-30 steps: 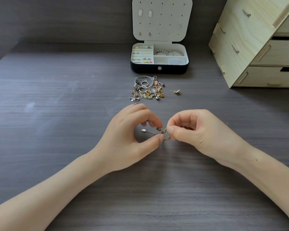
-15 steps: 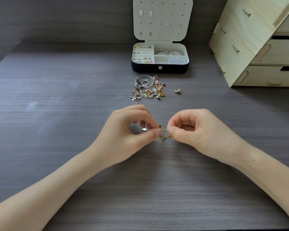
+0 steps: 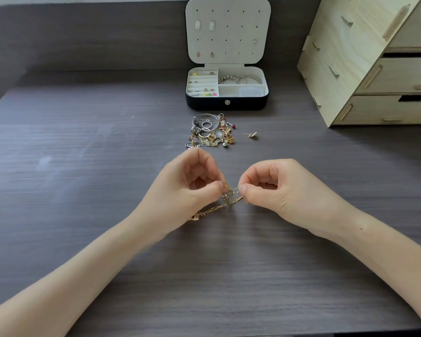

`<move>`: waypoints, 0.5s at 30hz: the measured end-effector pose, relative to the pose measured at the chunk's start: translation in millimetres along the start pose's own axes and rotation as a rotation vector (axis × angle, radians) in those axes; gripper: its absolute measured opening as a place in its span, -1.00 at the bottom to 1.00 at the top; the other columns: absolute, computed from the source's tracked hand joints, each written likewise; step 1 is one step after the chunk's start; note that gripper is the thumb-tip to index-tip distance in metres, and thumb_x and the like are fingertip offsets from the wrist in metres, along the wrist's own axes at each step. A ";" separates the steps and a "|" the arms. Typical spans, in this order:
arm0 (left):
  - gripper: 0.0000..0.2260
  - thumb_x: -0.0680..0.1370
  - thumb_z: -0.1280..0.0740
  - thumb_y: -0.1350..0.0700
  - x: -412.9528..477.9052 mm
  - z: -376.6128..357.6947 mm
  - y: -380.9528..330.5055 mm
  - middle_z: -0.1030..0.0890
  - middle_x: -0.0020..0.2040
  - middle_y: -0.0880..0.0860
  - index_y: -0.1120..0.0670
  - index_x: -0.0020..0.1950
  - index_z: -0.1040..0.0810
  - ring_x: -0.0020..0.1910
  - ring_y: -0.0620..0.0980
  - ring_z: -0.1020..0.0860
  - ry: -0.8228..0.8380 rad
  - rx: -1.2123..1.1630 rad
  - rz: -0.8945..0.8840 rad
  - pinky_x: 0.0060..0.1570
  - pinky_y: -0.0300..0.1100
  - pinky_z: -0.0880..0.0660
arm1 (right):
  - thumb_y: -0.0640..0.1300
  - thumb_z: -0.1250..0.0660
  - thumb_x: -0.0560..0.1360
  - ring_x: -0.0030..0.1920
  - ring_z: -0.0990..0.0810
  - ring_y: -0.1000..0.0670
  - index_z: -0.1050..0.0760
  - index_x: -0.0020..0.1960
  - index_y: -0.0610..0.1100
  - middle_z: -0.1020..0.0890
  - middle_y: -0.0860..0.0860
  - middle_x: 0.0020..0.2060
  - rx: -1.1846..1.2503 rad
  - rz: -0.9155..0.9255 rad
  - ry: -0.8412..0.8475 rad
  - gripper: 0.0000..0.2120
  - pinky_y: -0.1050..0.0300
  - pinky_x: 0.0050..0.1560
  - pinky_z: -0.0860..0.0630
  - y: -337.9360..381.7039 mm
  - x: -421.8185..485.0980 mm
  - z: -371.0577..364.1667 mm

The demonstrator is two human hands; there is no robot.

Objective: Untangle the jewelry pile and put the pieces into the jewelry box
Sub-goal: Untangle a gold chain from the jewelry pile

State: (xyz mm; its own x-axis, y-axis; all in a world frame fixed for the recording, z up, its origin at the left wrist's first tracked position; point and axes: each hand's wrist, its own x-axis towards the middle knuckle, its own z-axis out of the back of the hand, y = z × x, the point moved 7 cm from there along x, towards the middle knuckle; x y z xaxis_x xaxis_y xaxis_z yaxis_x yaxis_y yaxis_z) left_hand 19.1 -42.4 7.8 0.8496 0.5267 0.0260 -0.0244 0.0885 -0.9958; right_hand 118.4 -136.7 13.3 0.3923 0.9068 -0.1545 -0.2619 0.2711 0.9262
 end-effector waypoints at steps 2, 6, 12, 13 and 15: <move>-0.84 0.33 -0.34 0.28 1.5 -1.7 0.9 -0.58 -0.30 -0.02 0.11 -0.17 -0.43 -0.29 -0.10 -0.51 0.010 -0.096 0.043 -0.24 -0.31 -0.45 | -0.22 -0.37 0.45 -0.38 -0.45 0.16 -0.55 -0.31 -0.09 -0.54 0.12 -0.45 0.013 -0.005 -0.005 -0.84 0.37 -0.29 -0.39 -0.1 0.4 0.8; -0.82 0.27 -0.28 0.34 4.7 -5.3 -0.1 -0.50 -0.33 0.01 0.14 -0.18 -0.46 -0.38 -0.12 -0.39 0.059 -0.235 0.111 -0.36 -0.31 -0.30 | -0.23 -0.36 0.45 -0.39 -0.46 0.18 -0.55 -0.31 -0.10 -0.56 0.12 -0.46 0.029 -0.015 -0.009 -0.83 0.38 -0.28 -0.40 0.3 1.6 1.4; -0.83 0.25 -0.24 0.35 6.1 -6.8 -7.4 -0.46 -0.36 -0.03 0.16 -0.21 -0.44 -0.38 -0.15 -0.40 0.048 -0.049 0.013 -0.33 -0.39 -0.36 | -0.22 -0.36 0.46 -0.39 -0.45 0.16 -0.56 -0.29 -0.10 -0.55 0.12 -0.46 0.021 -0.019 -0.012 -0.84 0.34 -0.29 -0.39 0.7 1.7 1.0; -0.83 0.24 -0.24 0.34 6.6 -6.1 -7.1 -0.45 -0.37 -0.03 0.15 -0.22 -0.44 -0.38 -0.15 -0.40 0.040 -0.014 0.004 -0.33 -0.38 -0.36 | -0.22 -0.36 0.46 -0.39 -0.46 0.16 -0.56 -0.29 -0.10 -0.56 0.12 -0.45 0.019 -0.019 -0.013 -0.84 0.34 -0.29 -0.39 0.5 1.5 1.2; -0.84 0.26 -0.26 0.32 7.4 -4.8 -5.6 -0.44 -0.35 -0.02 0.12 -0.22 -0.46 -0.37 -0.13 -0.38 0.027 0.046 -0.005 -0.32 -0.35 -0.34 | -0.22 -0.36 0.46 -0.38 -0.47 0.17 -0.56 -0.29 -0.09 -0.56 0.12 -0.45 0.015 -0.017 -0.016 -0.84 0.34 -0.28 -0.40 0.2 1.5 1.8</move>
State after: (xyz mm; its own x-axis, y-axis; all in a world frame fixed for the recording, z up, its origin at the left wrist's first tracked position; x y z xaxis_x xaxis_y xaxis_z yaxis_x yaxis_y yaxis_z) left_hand 28.0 -43.1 13.1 0.8637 0.5033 0.0279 -0.0439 0.1303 -0.9905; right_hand 120.5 -135.9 13.9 0.4107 0.8968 -0.1645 -0.2415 0.2810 0.9288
